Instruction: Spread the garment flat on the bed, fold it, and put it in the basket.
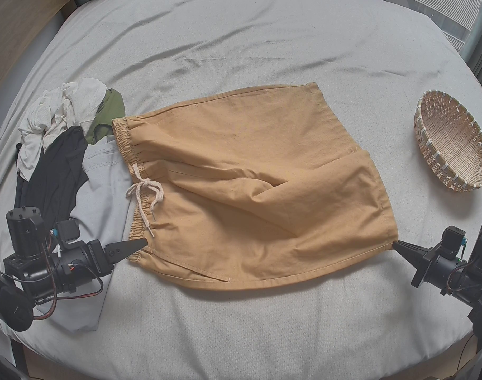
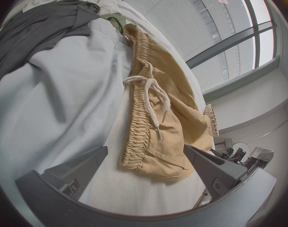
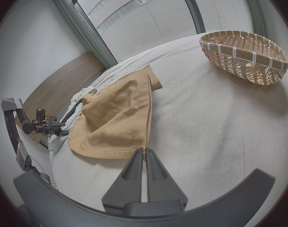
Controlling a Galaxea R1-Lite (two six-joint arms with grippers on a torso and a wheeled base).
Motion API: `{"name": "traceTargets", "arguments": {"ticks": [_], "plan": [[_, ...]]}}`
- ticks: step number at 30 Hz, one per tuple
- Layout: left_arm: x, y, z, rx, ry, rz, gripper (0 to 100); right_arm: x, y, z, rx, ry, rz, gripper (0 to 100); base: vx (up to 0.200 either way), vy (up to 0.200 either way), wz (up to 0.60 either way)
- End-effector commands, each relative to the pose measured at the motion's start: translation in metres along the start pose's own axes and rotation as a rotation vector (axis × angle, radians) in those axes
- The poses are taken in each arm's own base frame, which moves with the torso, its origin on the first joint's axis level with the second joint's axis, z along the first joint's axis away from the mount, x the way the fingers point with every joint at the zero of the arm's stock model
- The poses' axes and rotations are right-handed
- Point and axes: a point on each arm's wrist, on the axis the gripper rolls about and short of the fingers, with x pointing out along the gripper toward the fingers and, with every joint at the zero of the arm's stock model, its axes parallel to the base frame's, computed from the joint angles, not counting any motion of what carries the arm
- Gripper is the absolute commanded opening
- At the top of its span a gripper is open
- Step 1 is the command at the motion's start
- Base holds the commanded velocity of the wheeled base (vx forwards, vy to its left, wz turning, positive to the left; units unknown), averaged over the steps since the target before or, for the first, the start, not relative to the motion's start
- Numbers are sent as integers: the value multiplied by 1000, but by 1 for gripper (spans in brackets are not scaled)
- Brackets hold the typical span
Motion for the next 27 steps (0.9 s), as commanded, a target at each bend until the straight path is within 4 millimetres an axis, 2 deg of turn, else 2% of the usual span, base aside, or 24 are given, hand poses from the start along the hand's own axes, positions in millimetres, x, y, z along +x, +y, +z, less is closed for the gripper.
{"name": "traceTargets", "arguments": {"ticks": [1, 11, 12, 19, 27], "plan": [[15, 10, -7, -25, 37, 15, 100, -2, 0, -2, 4, 10, -2, 0, 0, 0, 0], [21, 3, -5, -46, 32, -15, 100, -2, -1, -3, 6, 12, -7, 0, 0, 0, 0], [21, 3, -5, -46, 34, -14, 0, -2, -1, -3, 6, 12, -6, 0, 0, 0, 0], [16, 1, -11, -54, 54, -24, 0, -4, -1, -4, 11, 21, -13, 0, 0, 0, 0], [-8, -14, -13, -32, 46, -93, 0, -10, -3, -6, 9, 56, -43, 0, 0, 0, 0]]}}
